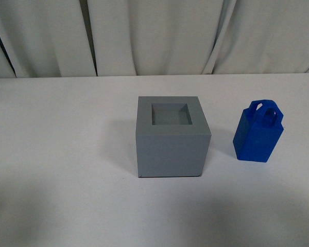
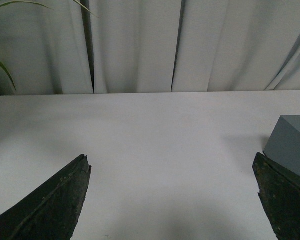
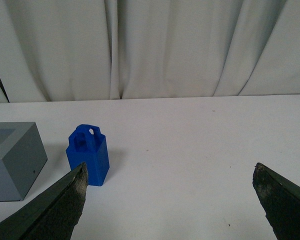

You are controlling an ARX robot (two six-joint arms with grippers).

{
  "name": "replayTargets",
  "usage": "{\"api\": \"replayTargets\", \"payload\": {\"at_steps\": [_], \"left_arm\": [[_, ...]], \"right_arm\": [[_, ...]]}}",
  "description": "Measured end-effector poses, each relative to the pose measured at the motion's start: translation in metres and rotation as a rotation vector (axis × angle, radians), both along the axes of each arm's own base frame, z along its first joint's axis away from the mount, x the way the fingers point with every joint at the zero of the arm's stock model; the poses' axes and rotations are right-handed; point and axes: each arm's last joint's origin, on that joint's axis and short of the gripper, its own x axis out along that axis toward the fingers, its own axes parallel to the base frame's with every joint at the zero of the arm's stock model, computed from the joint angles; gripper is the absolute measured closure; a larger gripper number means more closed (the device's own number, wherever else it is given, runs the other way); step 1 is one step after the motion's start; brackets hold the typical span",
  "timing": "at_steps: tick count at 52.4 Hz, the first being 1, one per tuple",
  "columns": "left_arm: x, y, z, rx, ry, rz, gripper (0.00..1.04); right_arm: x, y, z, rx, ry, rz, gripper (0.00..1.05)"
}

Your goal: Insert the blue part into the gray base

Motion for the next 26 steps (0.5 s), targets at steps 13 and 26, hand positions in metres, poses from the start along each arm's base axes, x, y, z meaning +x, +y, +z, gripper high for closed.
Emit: {"api": "replayTargets", "payload": {"at_steps": [13,26], "left_arm": [[0.0000,0.0000,0.0000,0.000,0.000,0.000,0.06],[0.0000,0.0000,0.0000,0.000,0.000,0.000,0.06]], "right_arm": [[0.0000,0.0000,0.0000,0.000,0.000,0.000,0.07],[0.0000,0.0000,0.0000,0.000,0.000,0.000,0.07]]}}
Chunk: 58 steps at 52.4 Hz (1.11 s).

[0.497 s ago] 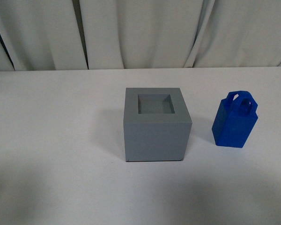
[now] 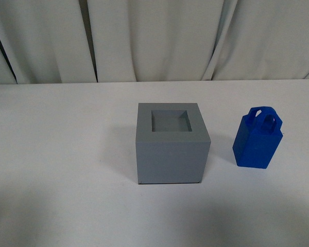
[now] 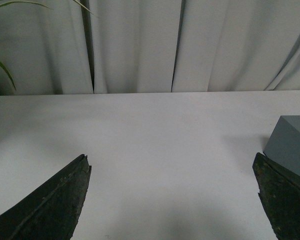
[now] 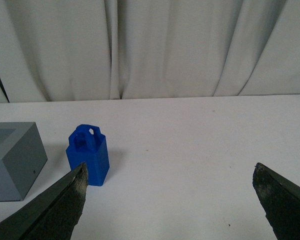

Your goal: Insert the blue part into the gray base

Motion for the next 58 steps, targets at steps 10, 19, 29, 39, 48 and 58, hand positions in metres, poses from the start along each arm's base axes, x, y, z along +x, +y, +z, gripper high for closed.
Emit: {"api": "replayTargets", "payload": {"at_steps": [10,19,29,39,48,58], "left_arm": [[0.0000,0.0000,0.0000,0.000,0.000,0.000,0.06],[0.0000,0.0000,0.0000,0.000,0.000,0.000,0.06],[0.0000,0.0000,0.0000,0.000,0.000,0.000,0.06],[0.0000,0.0000,0.0000,0.000,0.000,0.000,0.06],[0.0000,0.0000,0.0000,0.000,0.000,0.000,0.06],[0.0000,0.0000,0.0000,0.000,0.000,0.002,0.06]], "right_arm": [[0.0000,0.0000,0.0000,0.000,0.000,0.000,0.07],[0.0000,0.0000,0.0000,0.000,0.000,0.000,0.07],[0.0000,0.0000,0.0000,0.000,0.000,0.000,0.07],[0.0000,0.0000,0.0000,0.000,0.000,0.000,0.07],[0.0000,0.0000,0.0000,0.000,0.000,0.000,0.07],[0.0025,-0.0011,-0.0017,-0.022,0.113,0.226,0.07]]}}
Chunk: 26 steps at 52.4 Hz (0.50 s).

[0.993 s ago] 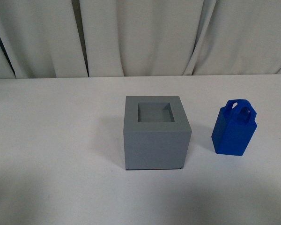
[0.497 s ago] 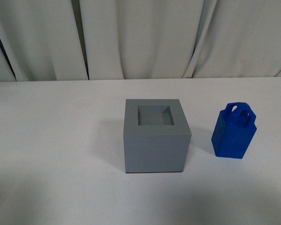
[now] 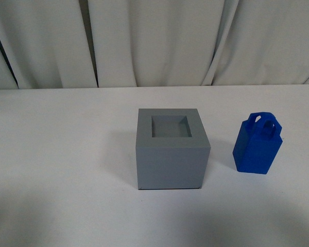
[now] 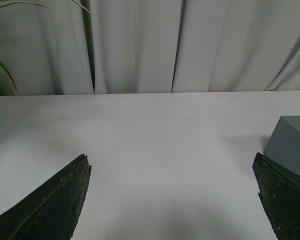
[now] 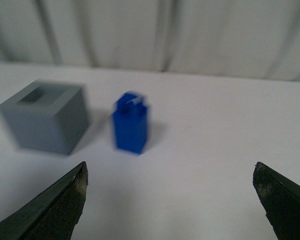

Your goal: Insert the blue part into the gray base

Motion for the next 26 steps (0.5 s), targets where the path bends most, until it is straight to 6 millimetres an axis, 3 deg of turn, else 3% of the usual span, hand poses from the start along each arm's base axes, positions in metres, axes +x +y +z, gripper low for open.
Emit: {"api": "replayTargets", "payload": {"at_steps": [4,6,16,26], "left_arm": [[0.000,0.000,0.000,0.000,0.000,0.000,0.06],[0.000,0.000,0.000,0.000,0.000,0.000,0.06],[0.000,0.000,0.000,0.000,0.000,-0.002,0.06],[0.000,0.000,0.000,0.000,0.000,-0.001,0.06]], "right_arm": [[0.007,0.002,-0.003,0.017,0.078,0.289,0.07],[0.011,0.004,-0.001,0.020,0.088,0.348,0.07],[0.040,0.014,0.025,-0.028,0.074,0.406,0.07],[0.093,0.031,0.051,-0.093,0.168,0.484,0.07]]}}
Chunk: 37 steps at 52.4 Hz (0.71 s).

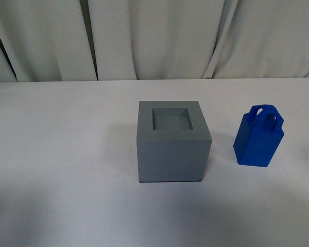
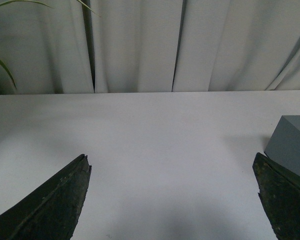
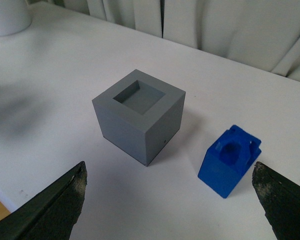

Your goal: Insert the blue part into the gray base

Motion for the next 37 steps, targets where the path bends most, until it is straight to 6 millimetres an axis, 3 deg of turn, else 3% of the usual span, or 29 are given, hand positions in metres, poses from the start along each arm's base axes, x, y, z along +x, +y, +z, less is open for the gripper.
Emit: {"api": "replayTargets", "payload": {"at_steps": [11,16,37], "left_arm": [[0.000,0.000,0.000,0.000,0.000,-0.001,0.06],[0.000,0.000,0.000,0.000,0.000,0.000,0.06],[0.000,0.000,0.000,0.000,0.000,0.000,0.06]], "right_arm": [[0.071,0.019,0.039,-0.198,0.039,0.135,0.07],[0.094,0.025,0.049,-0.287,0.083,0.202,0.07],[0.153,0.038,0.055,-0.666,0.184,0.442,0.07]]}}
